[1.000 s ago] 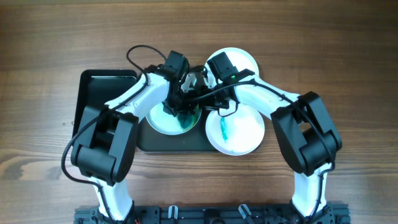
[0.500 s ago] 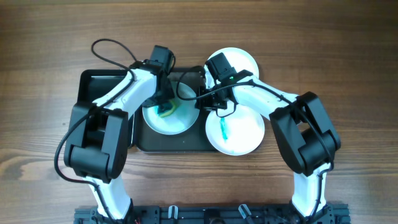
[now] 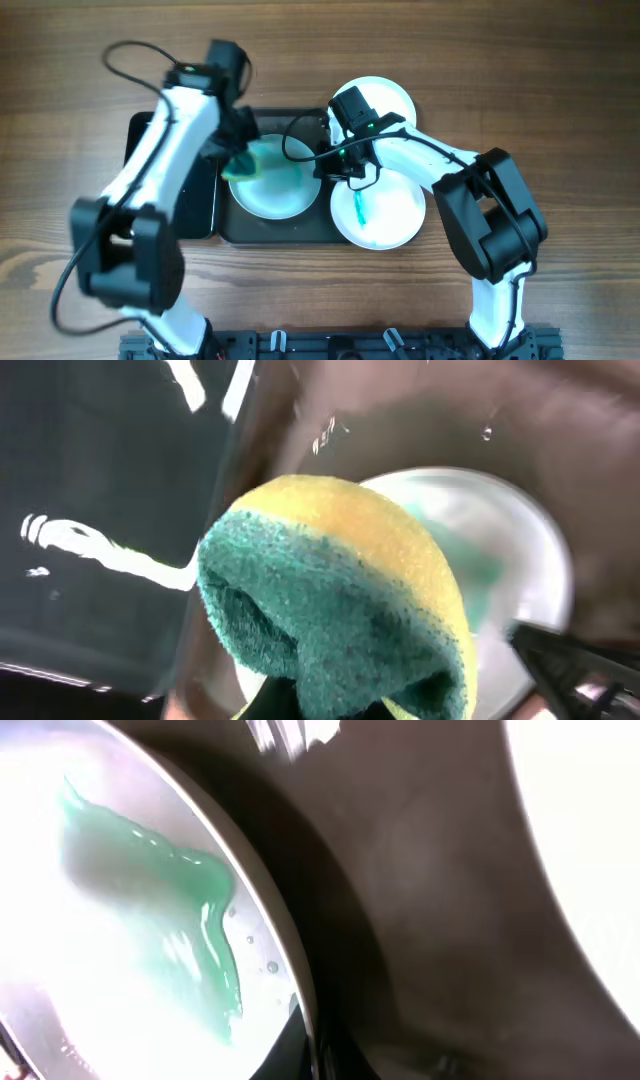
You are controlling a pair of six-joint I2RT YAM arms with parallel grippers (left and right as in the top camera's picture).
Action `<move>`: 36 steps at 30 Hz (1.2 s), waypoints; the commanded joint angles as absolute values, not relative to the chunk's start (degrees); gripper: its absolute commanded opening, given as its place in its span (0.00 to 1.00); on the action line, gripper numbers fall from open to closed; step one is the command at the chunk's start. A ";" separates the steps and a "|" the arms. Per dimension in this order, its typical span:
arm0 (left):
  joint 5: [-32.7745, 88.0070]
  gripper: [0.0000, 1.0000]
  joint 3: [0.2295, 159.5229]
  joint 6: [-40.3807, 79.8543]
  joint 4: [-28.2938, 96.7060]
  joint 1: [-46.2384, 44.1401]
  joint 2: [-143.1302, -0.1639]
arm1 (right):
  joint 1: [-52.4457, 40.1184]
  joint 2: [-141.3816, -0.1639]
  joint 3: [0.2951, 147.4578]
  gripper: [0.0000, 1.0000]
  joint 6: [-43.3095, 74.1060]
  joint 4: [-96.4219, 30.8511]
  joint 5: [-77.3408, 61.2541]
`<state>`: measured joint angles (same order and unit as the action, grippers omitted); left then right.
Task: Clean dirty plates on tray and stack at the side
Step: 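Lift the sponge away from the plate with the left gripper, then carry the cleaned plate right off the tray with the right gripper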
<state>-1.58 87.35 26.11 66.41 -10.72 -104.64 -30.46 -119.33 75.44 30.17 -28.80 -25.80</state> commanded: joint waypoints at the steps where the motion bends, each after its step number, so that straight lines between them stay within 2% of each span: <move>1: -1.08 0.04 89.65 24.16 68.01 -5.69 -98.59 | -30.59 -117.82 74.19 0.04 29.36 -30.89 -14.02; 6: -1.08 0.04 89.65 24.18 68.49 -0.62 -97.41 | -34.09 -111.11 74.19 0.04 26.74 -33.23 -1.43; 13: -1.08 0.04 89.62 24.21 68.40 0.60 -97.41 | -43.16 -99.88 74.19 0.04 24.82 -36.34 27.68; 24: -1.08 0.04 89.58 24.21 68.42 0.60 -97.41 | -52.71 -94.21 74.19 0.04 13.30 -32.53 52.60; 29: -1.10 0.04 89.58 24.18 68.40 0.60 -97.41 | -57.12 -94.24 74.19 0.04 -1.56 -21.08 67.83; 36: -1.10 0.04 89.58 24.18 68.40 0.60 -97.41 | -62.67 -94.24 74.19 0.04 -26.11 -1.52 80.12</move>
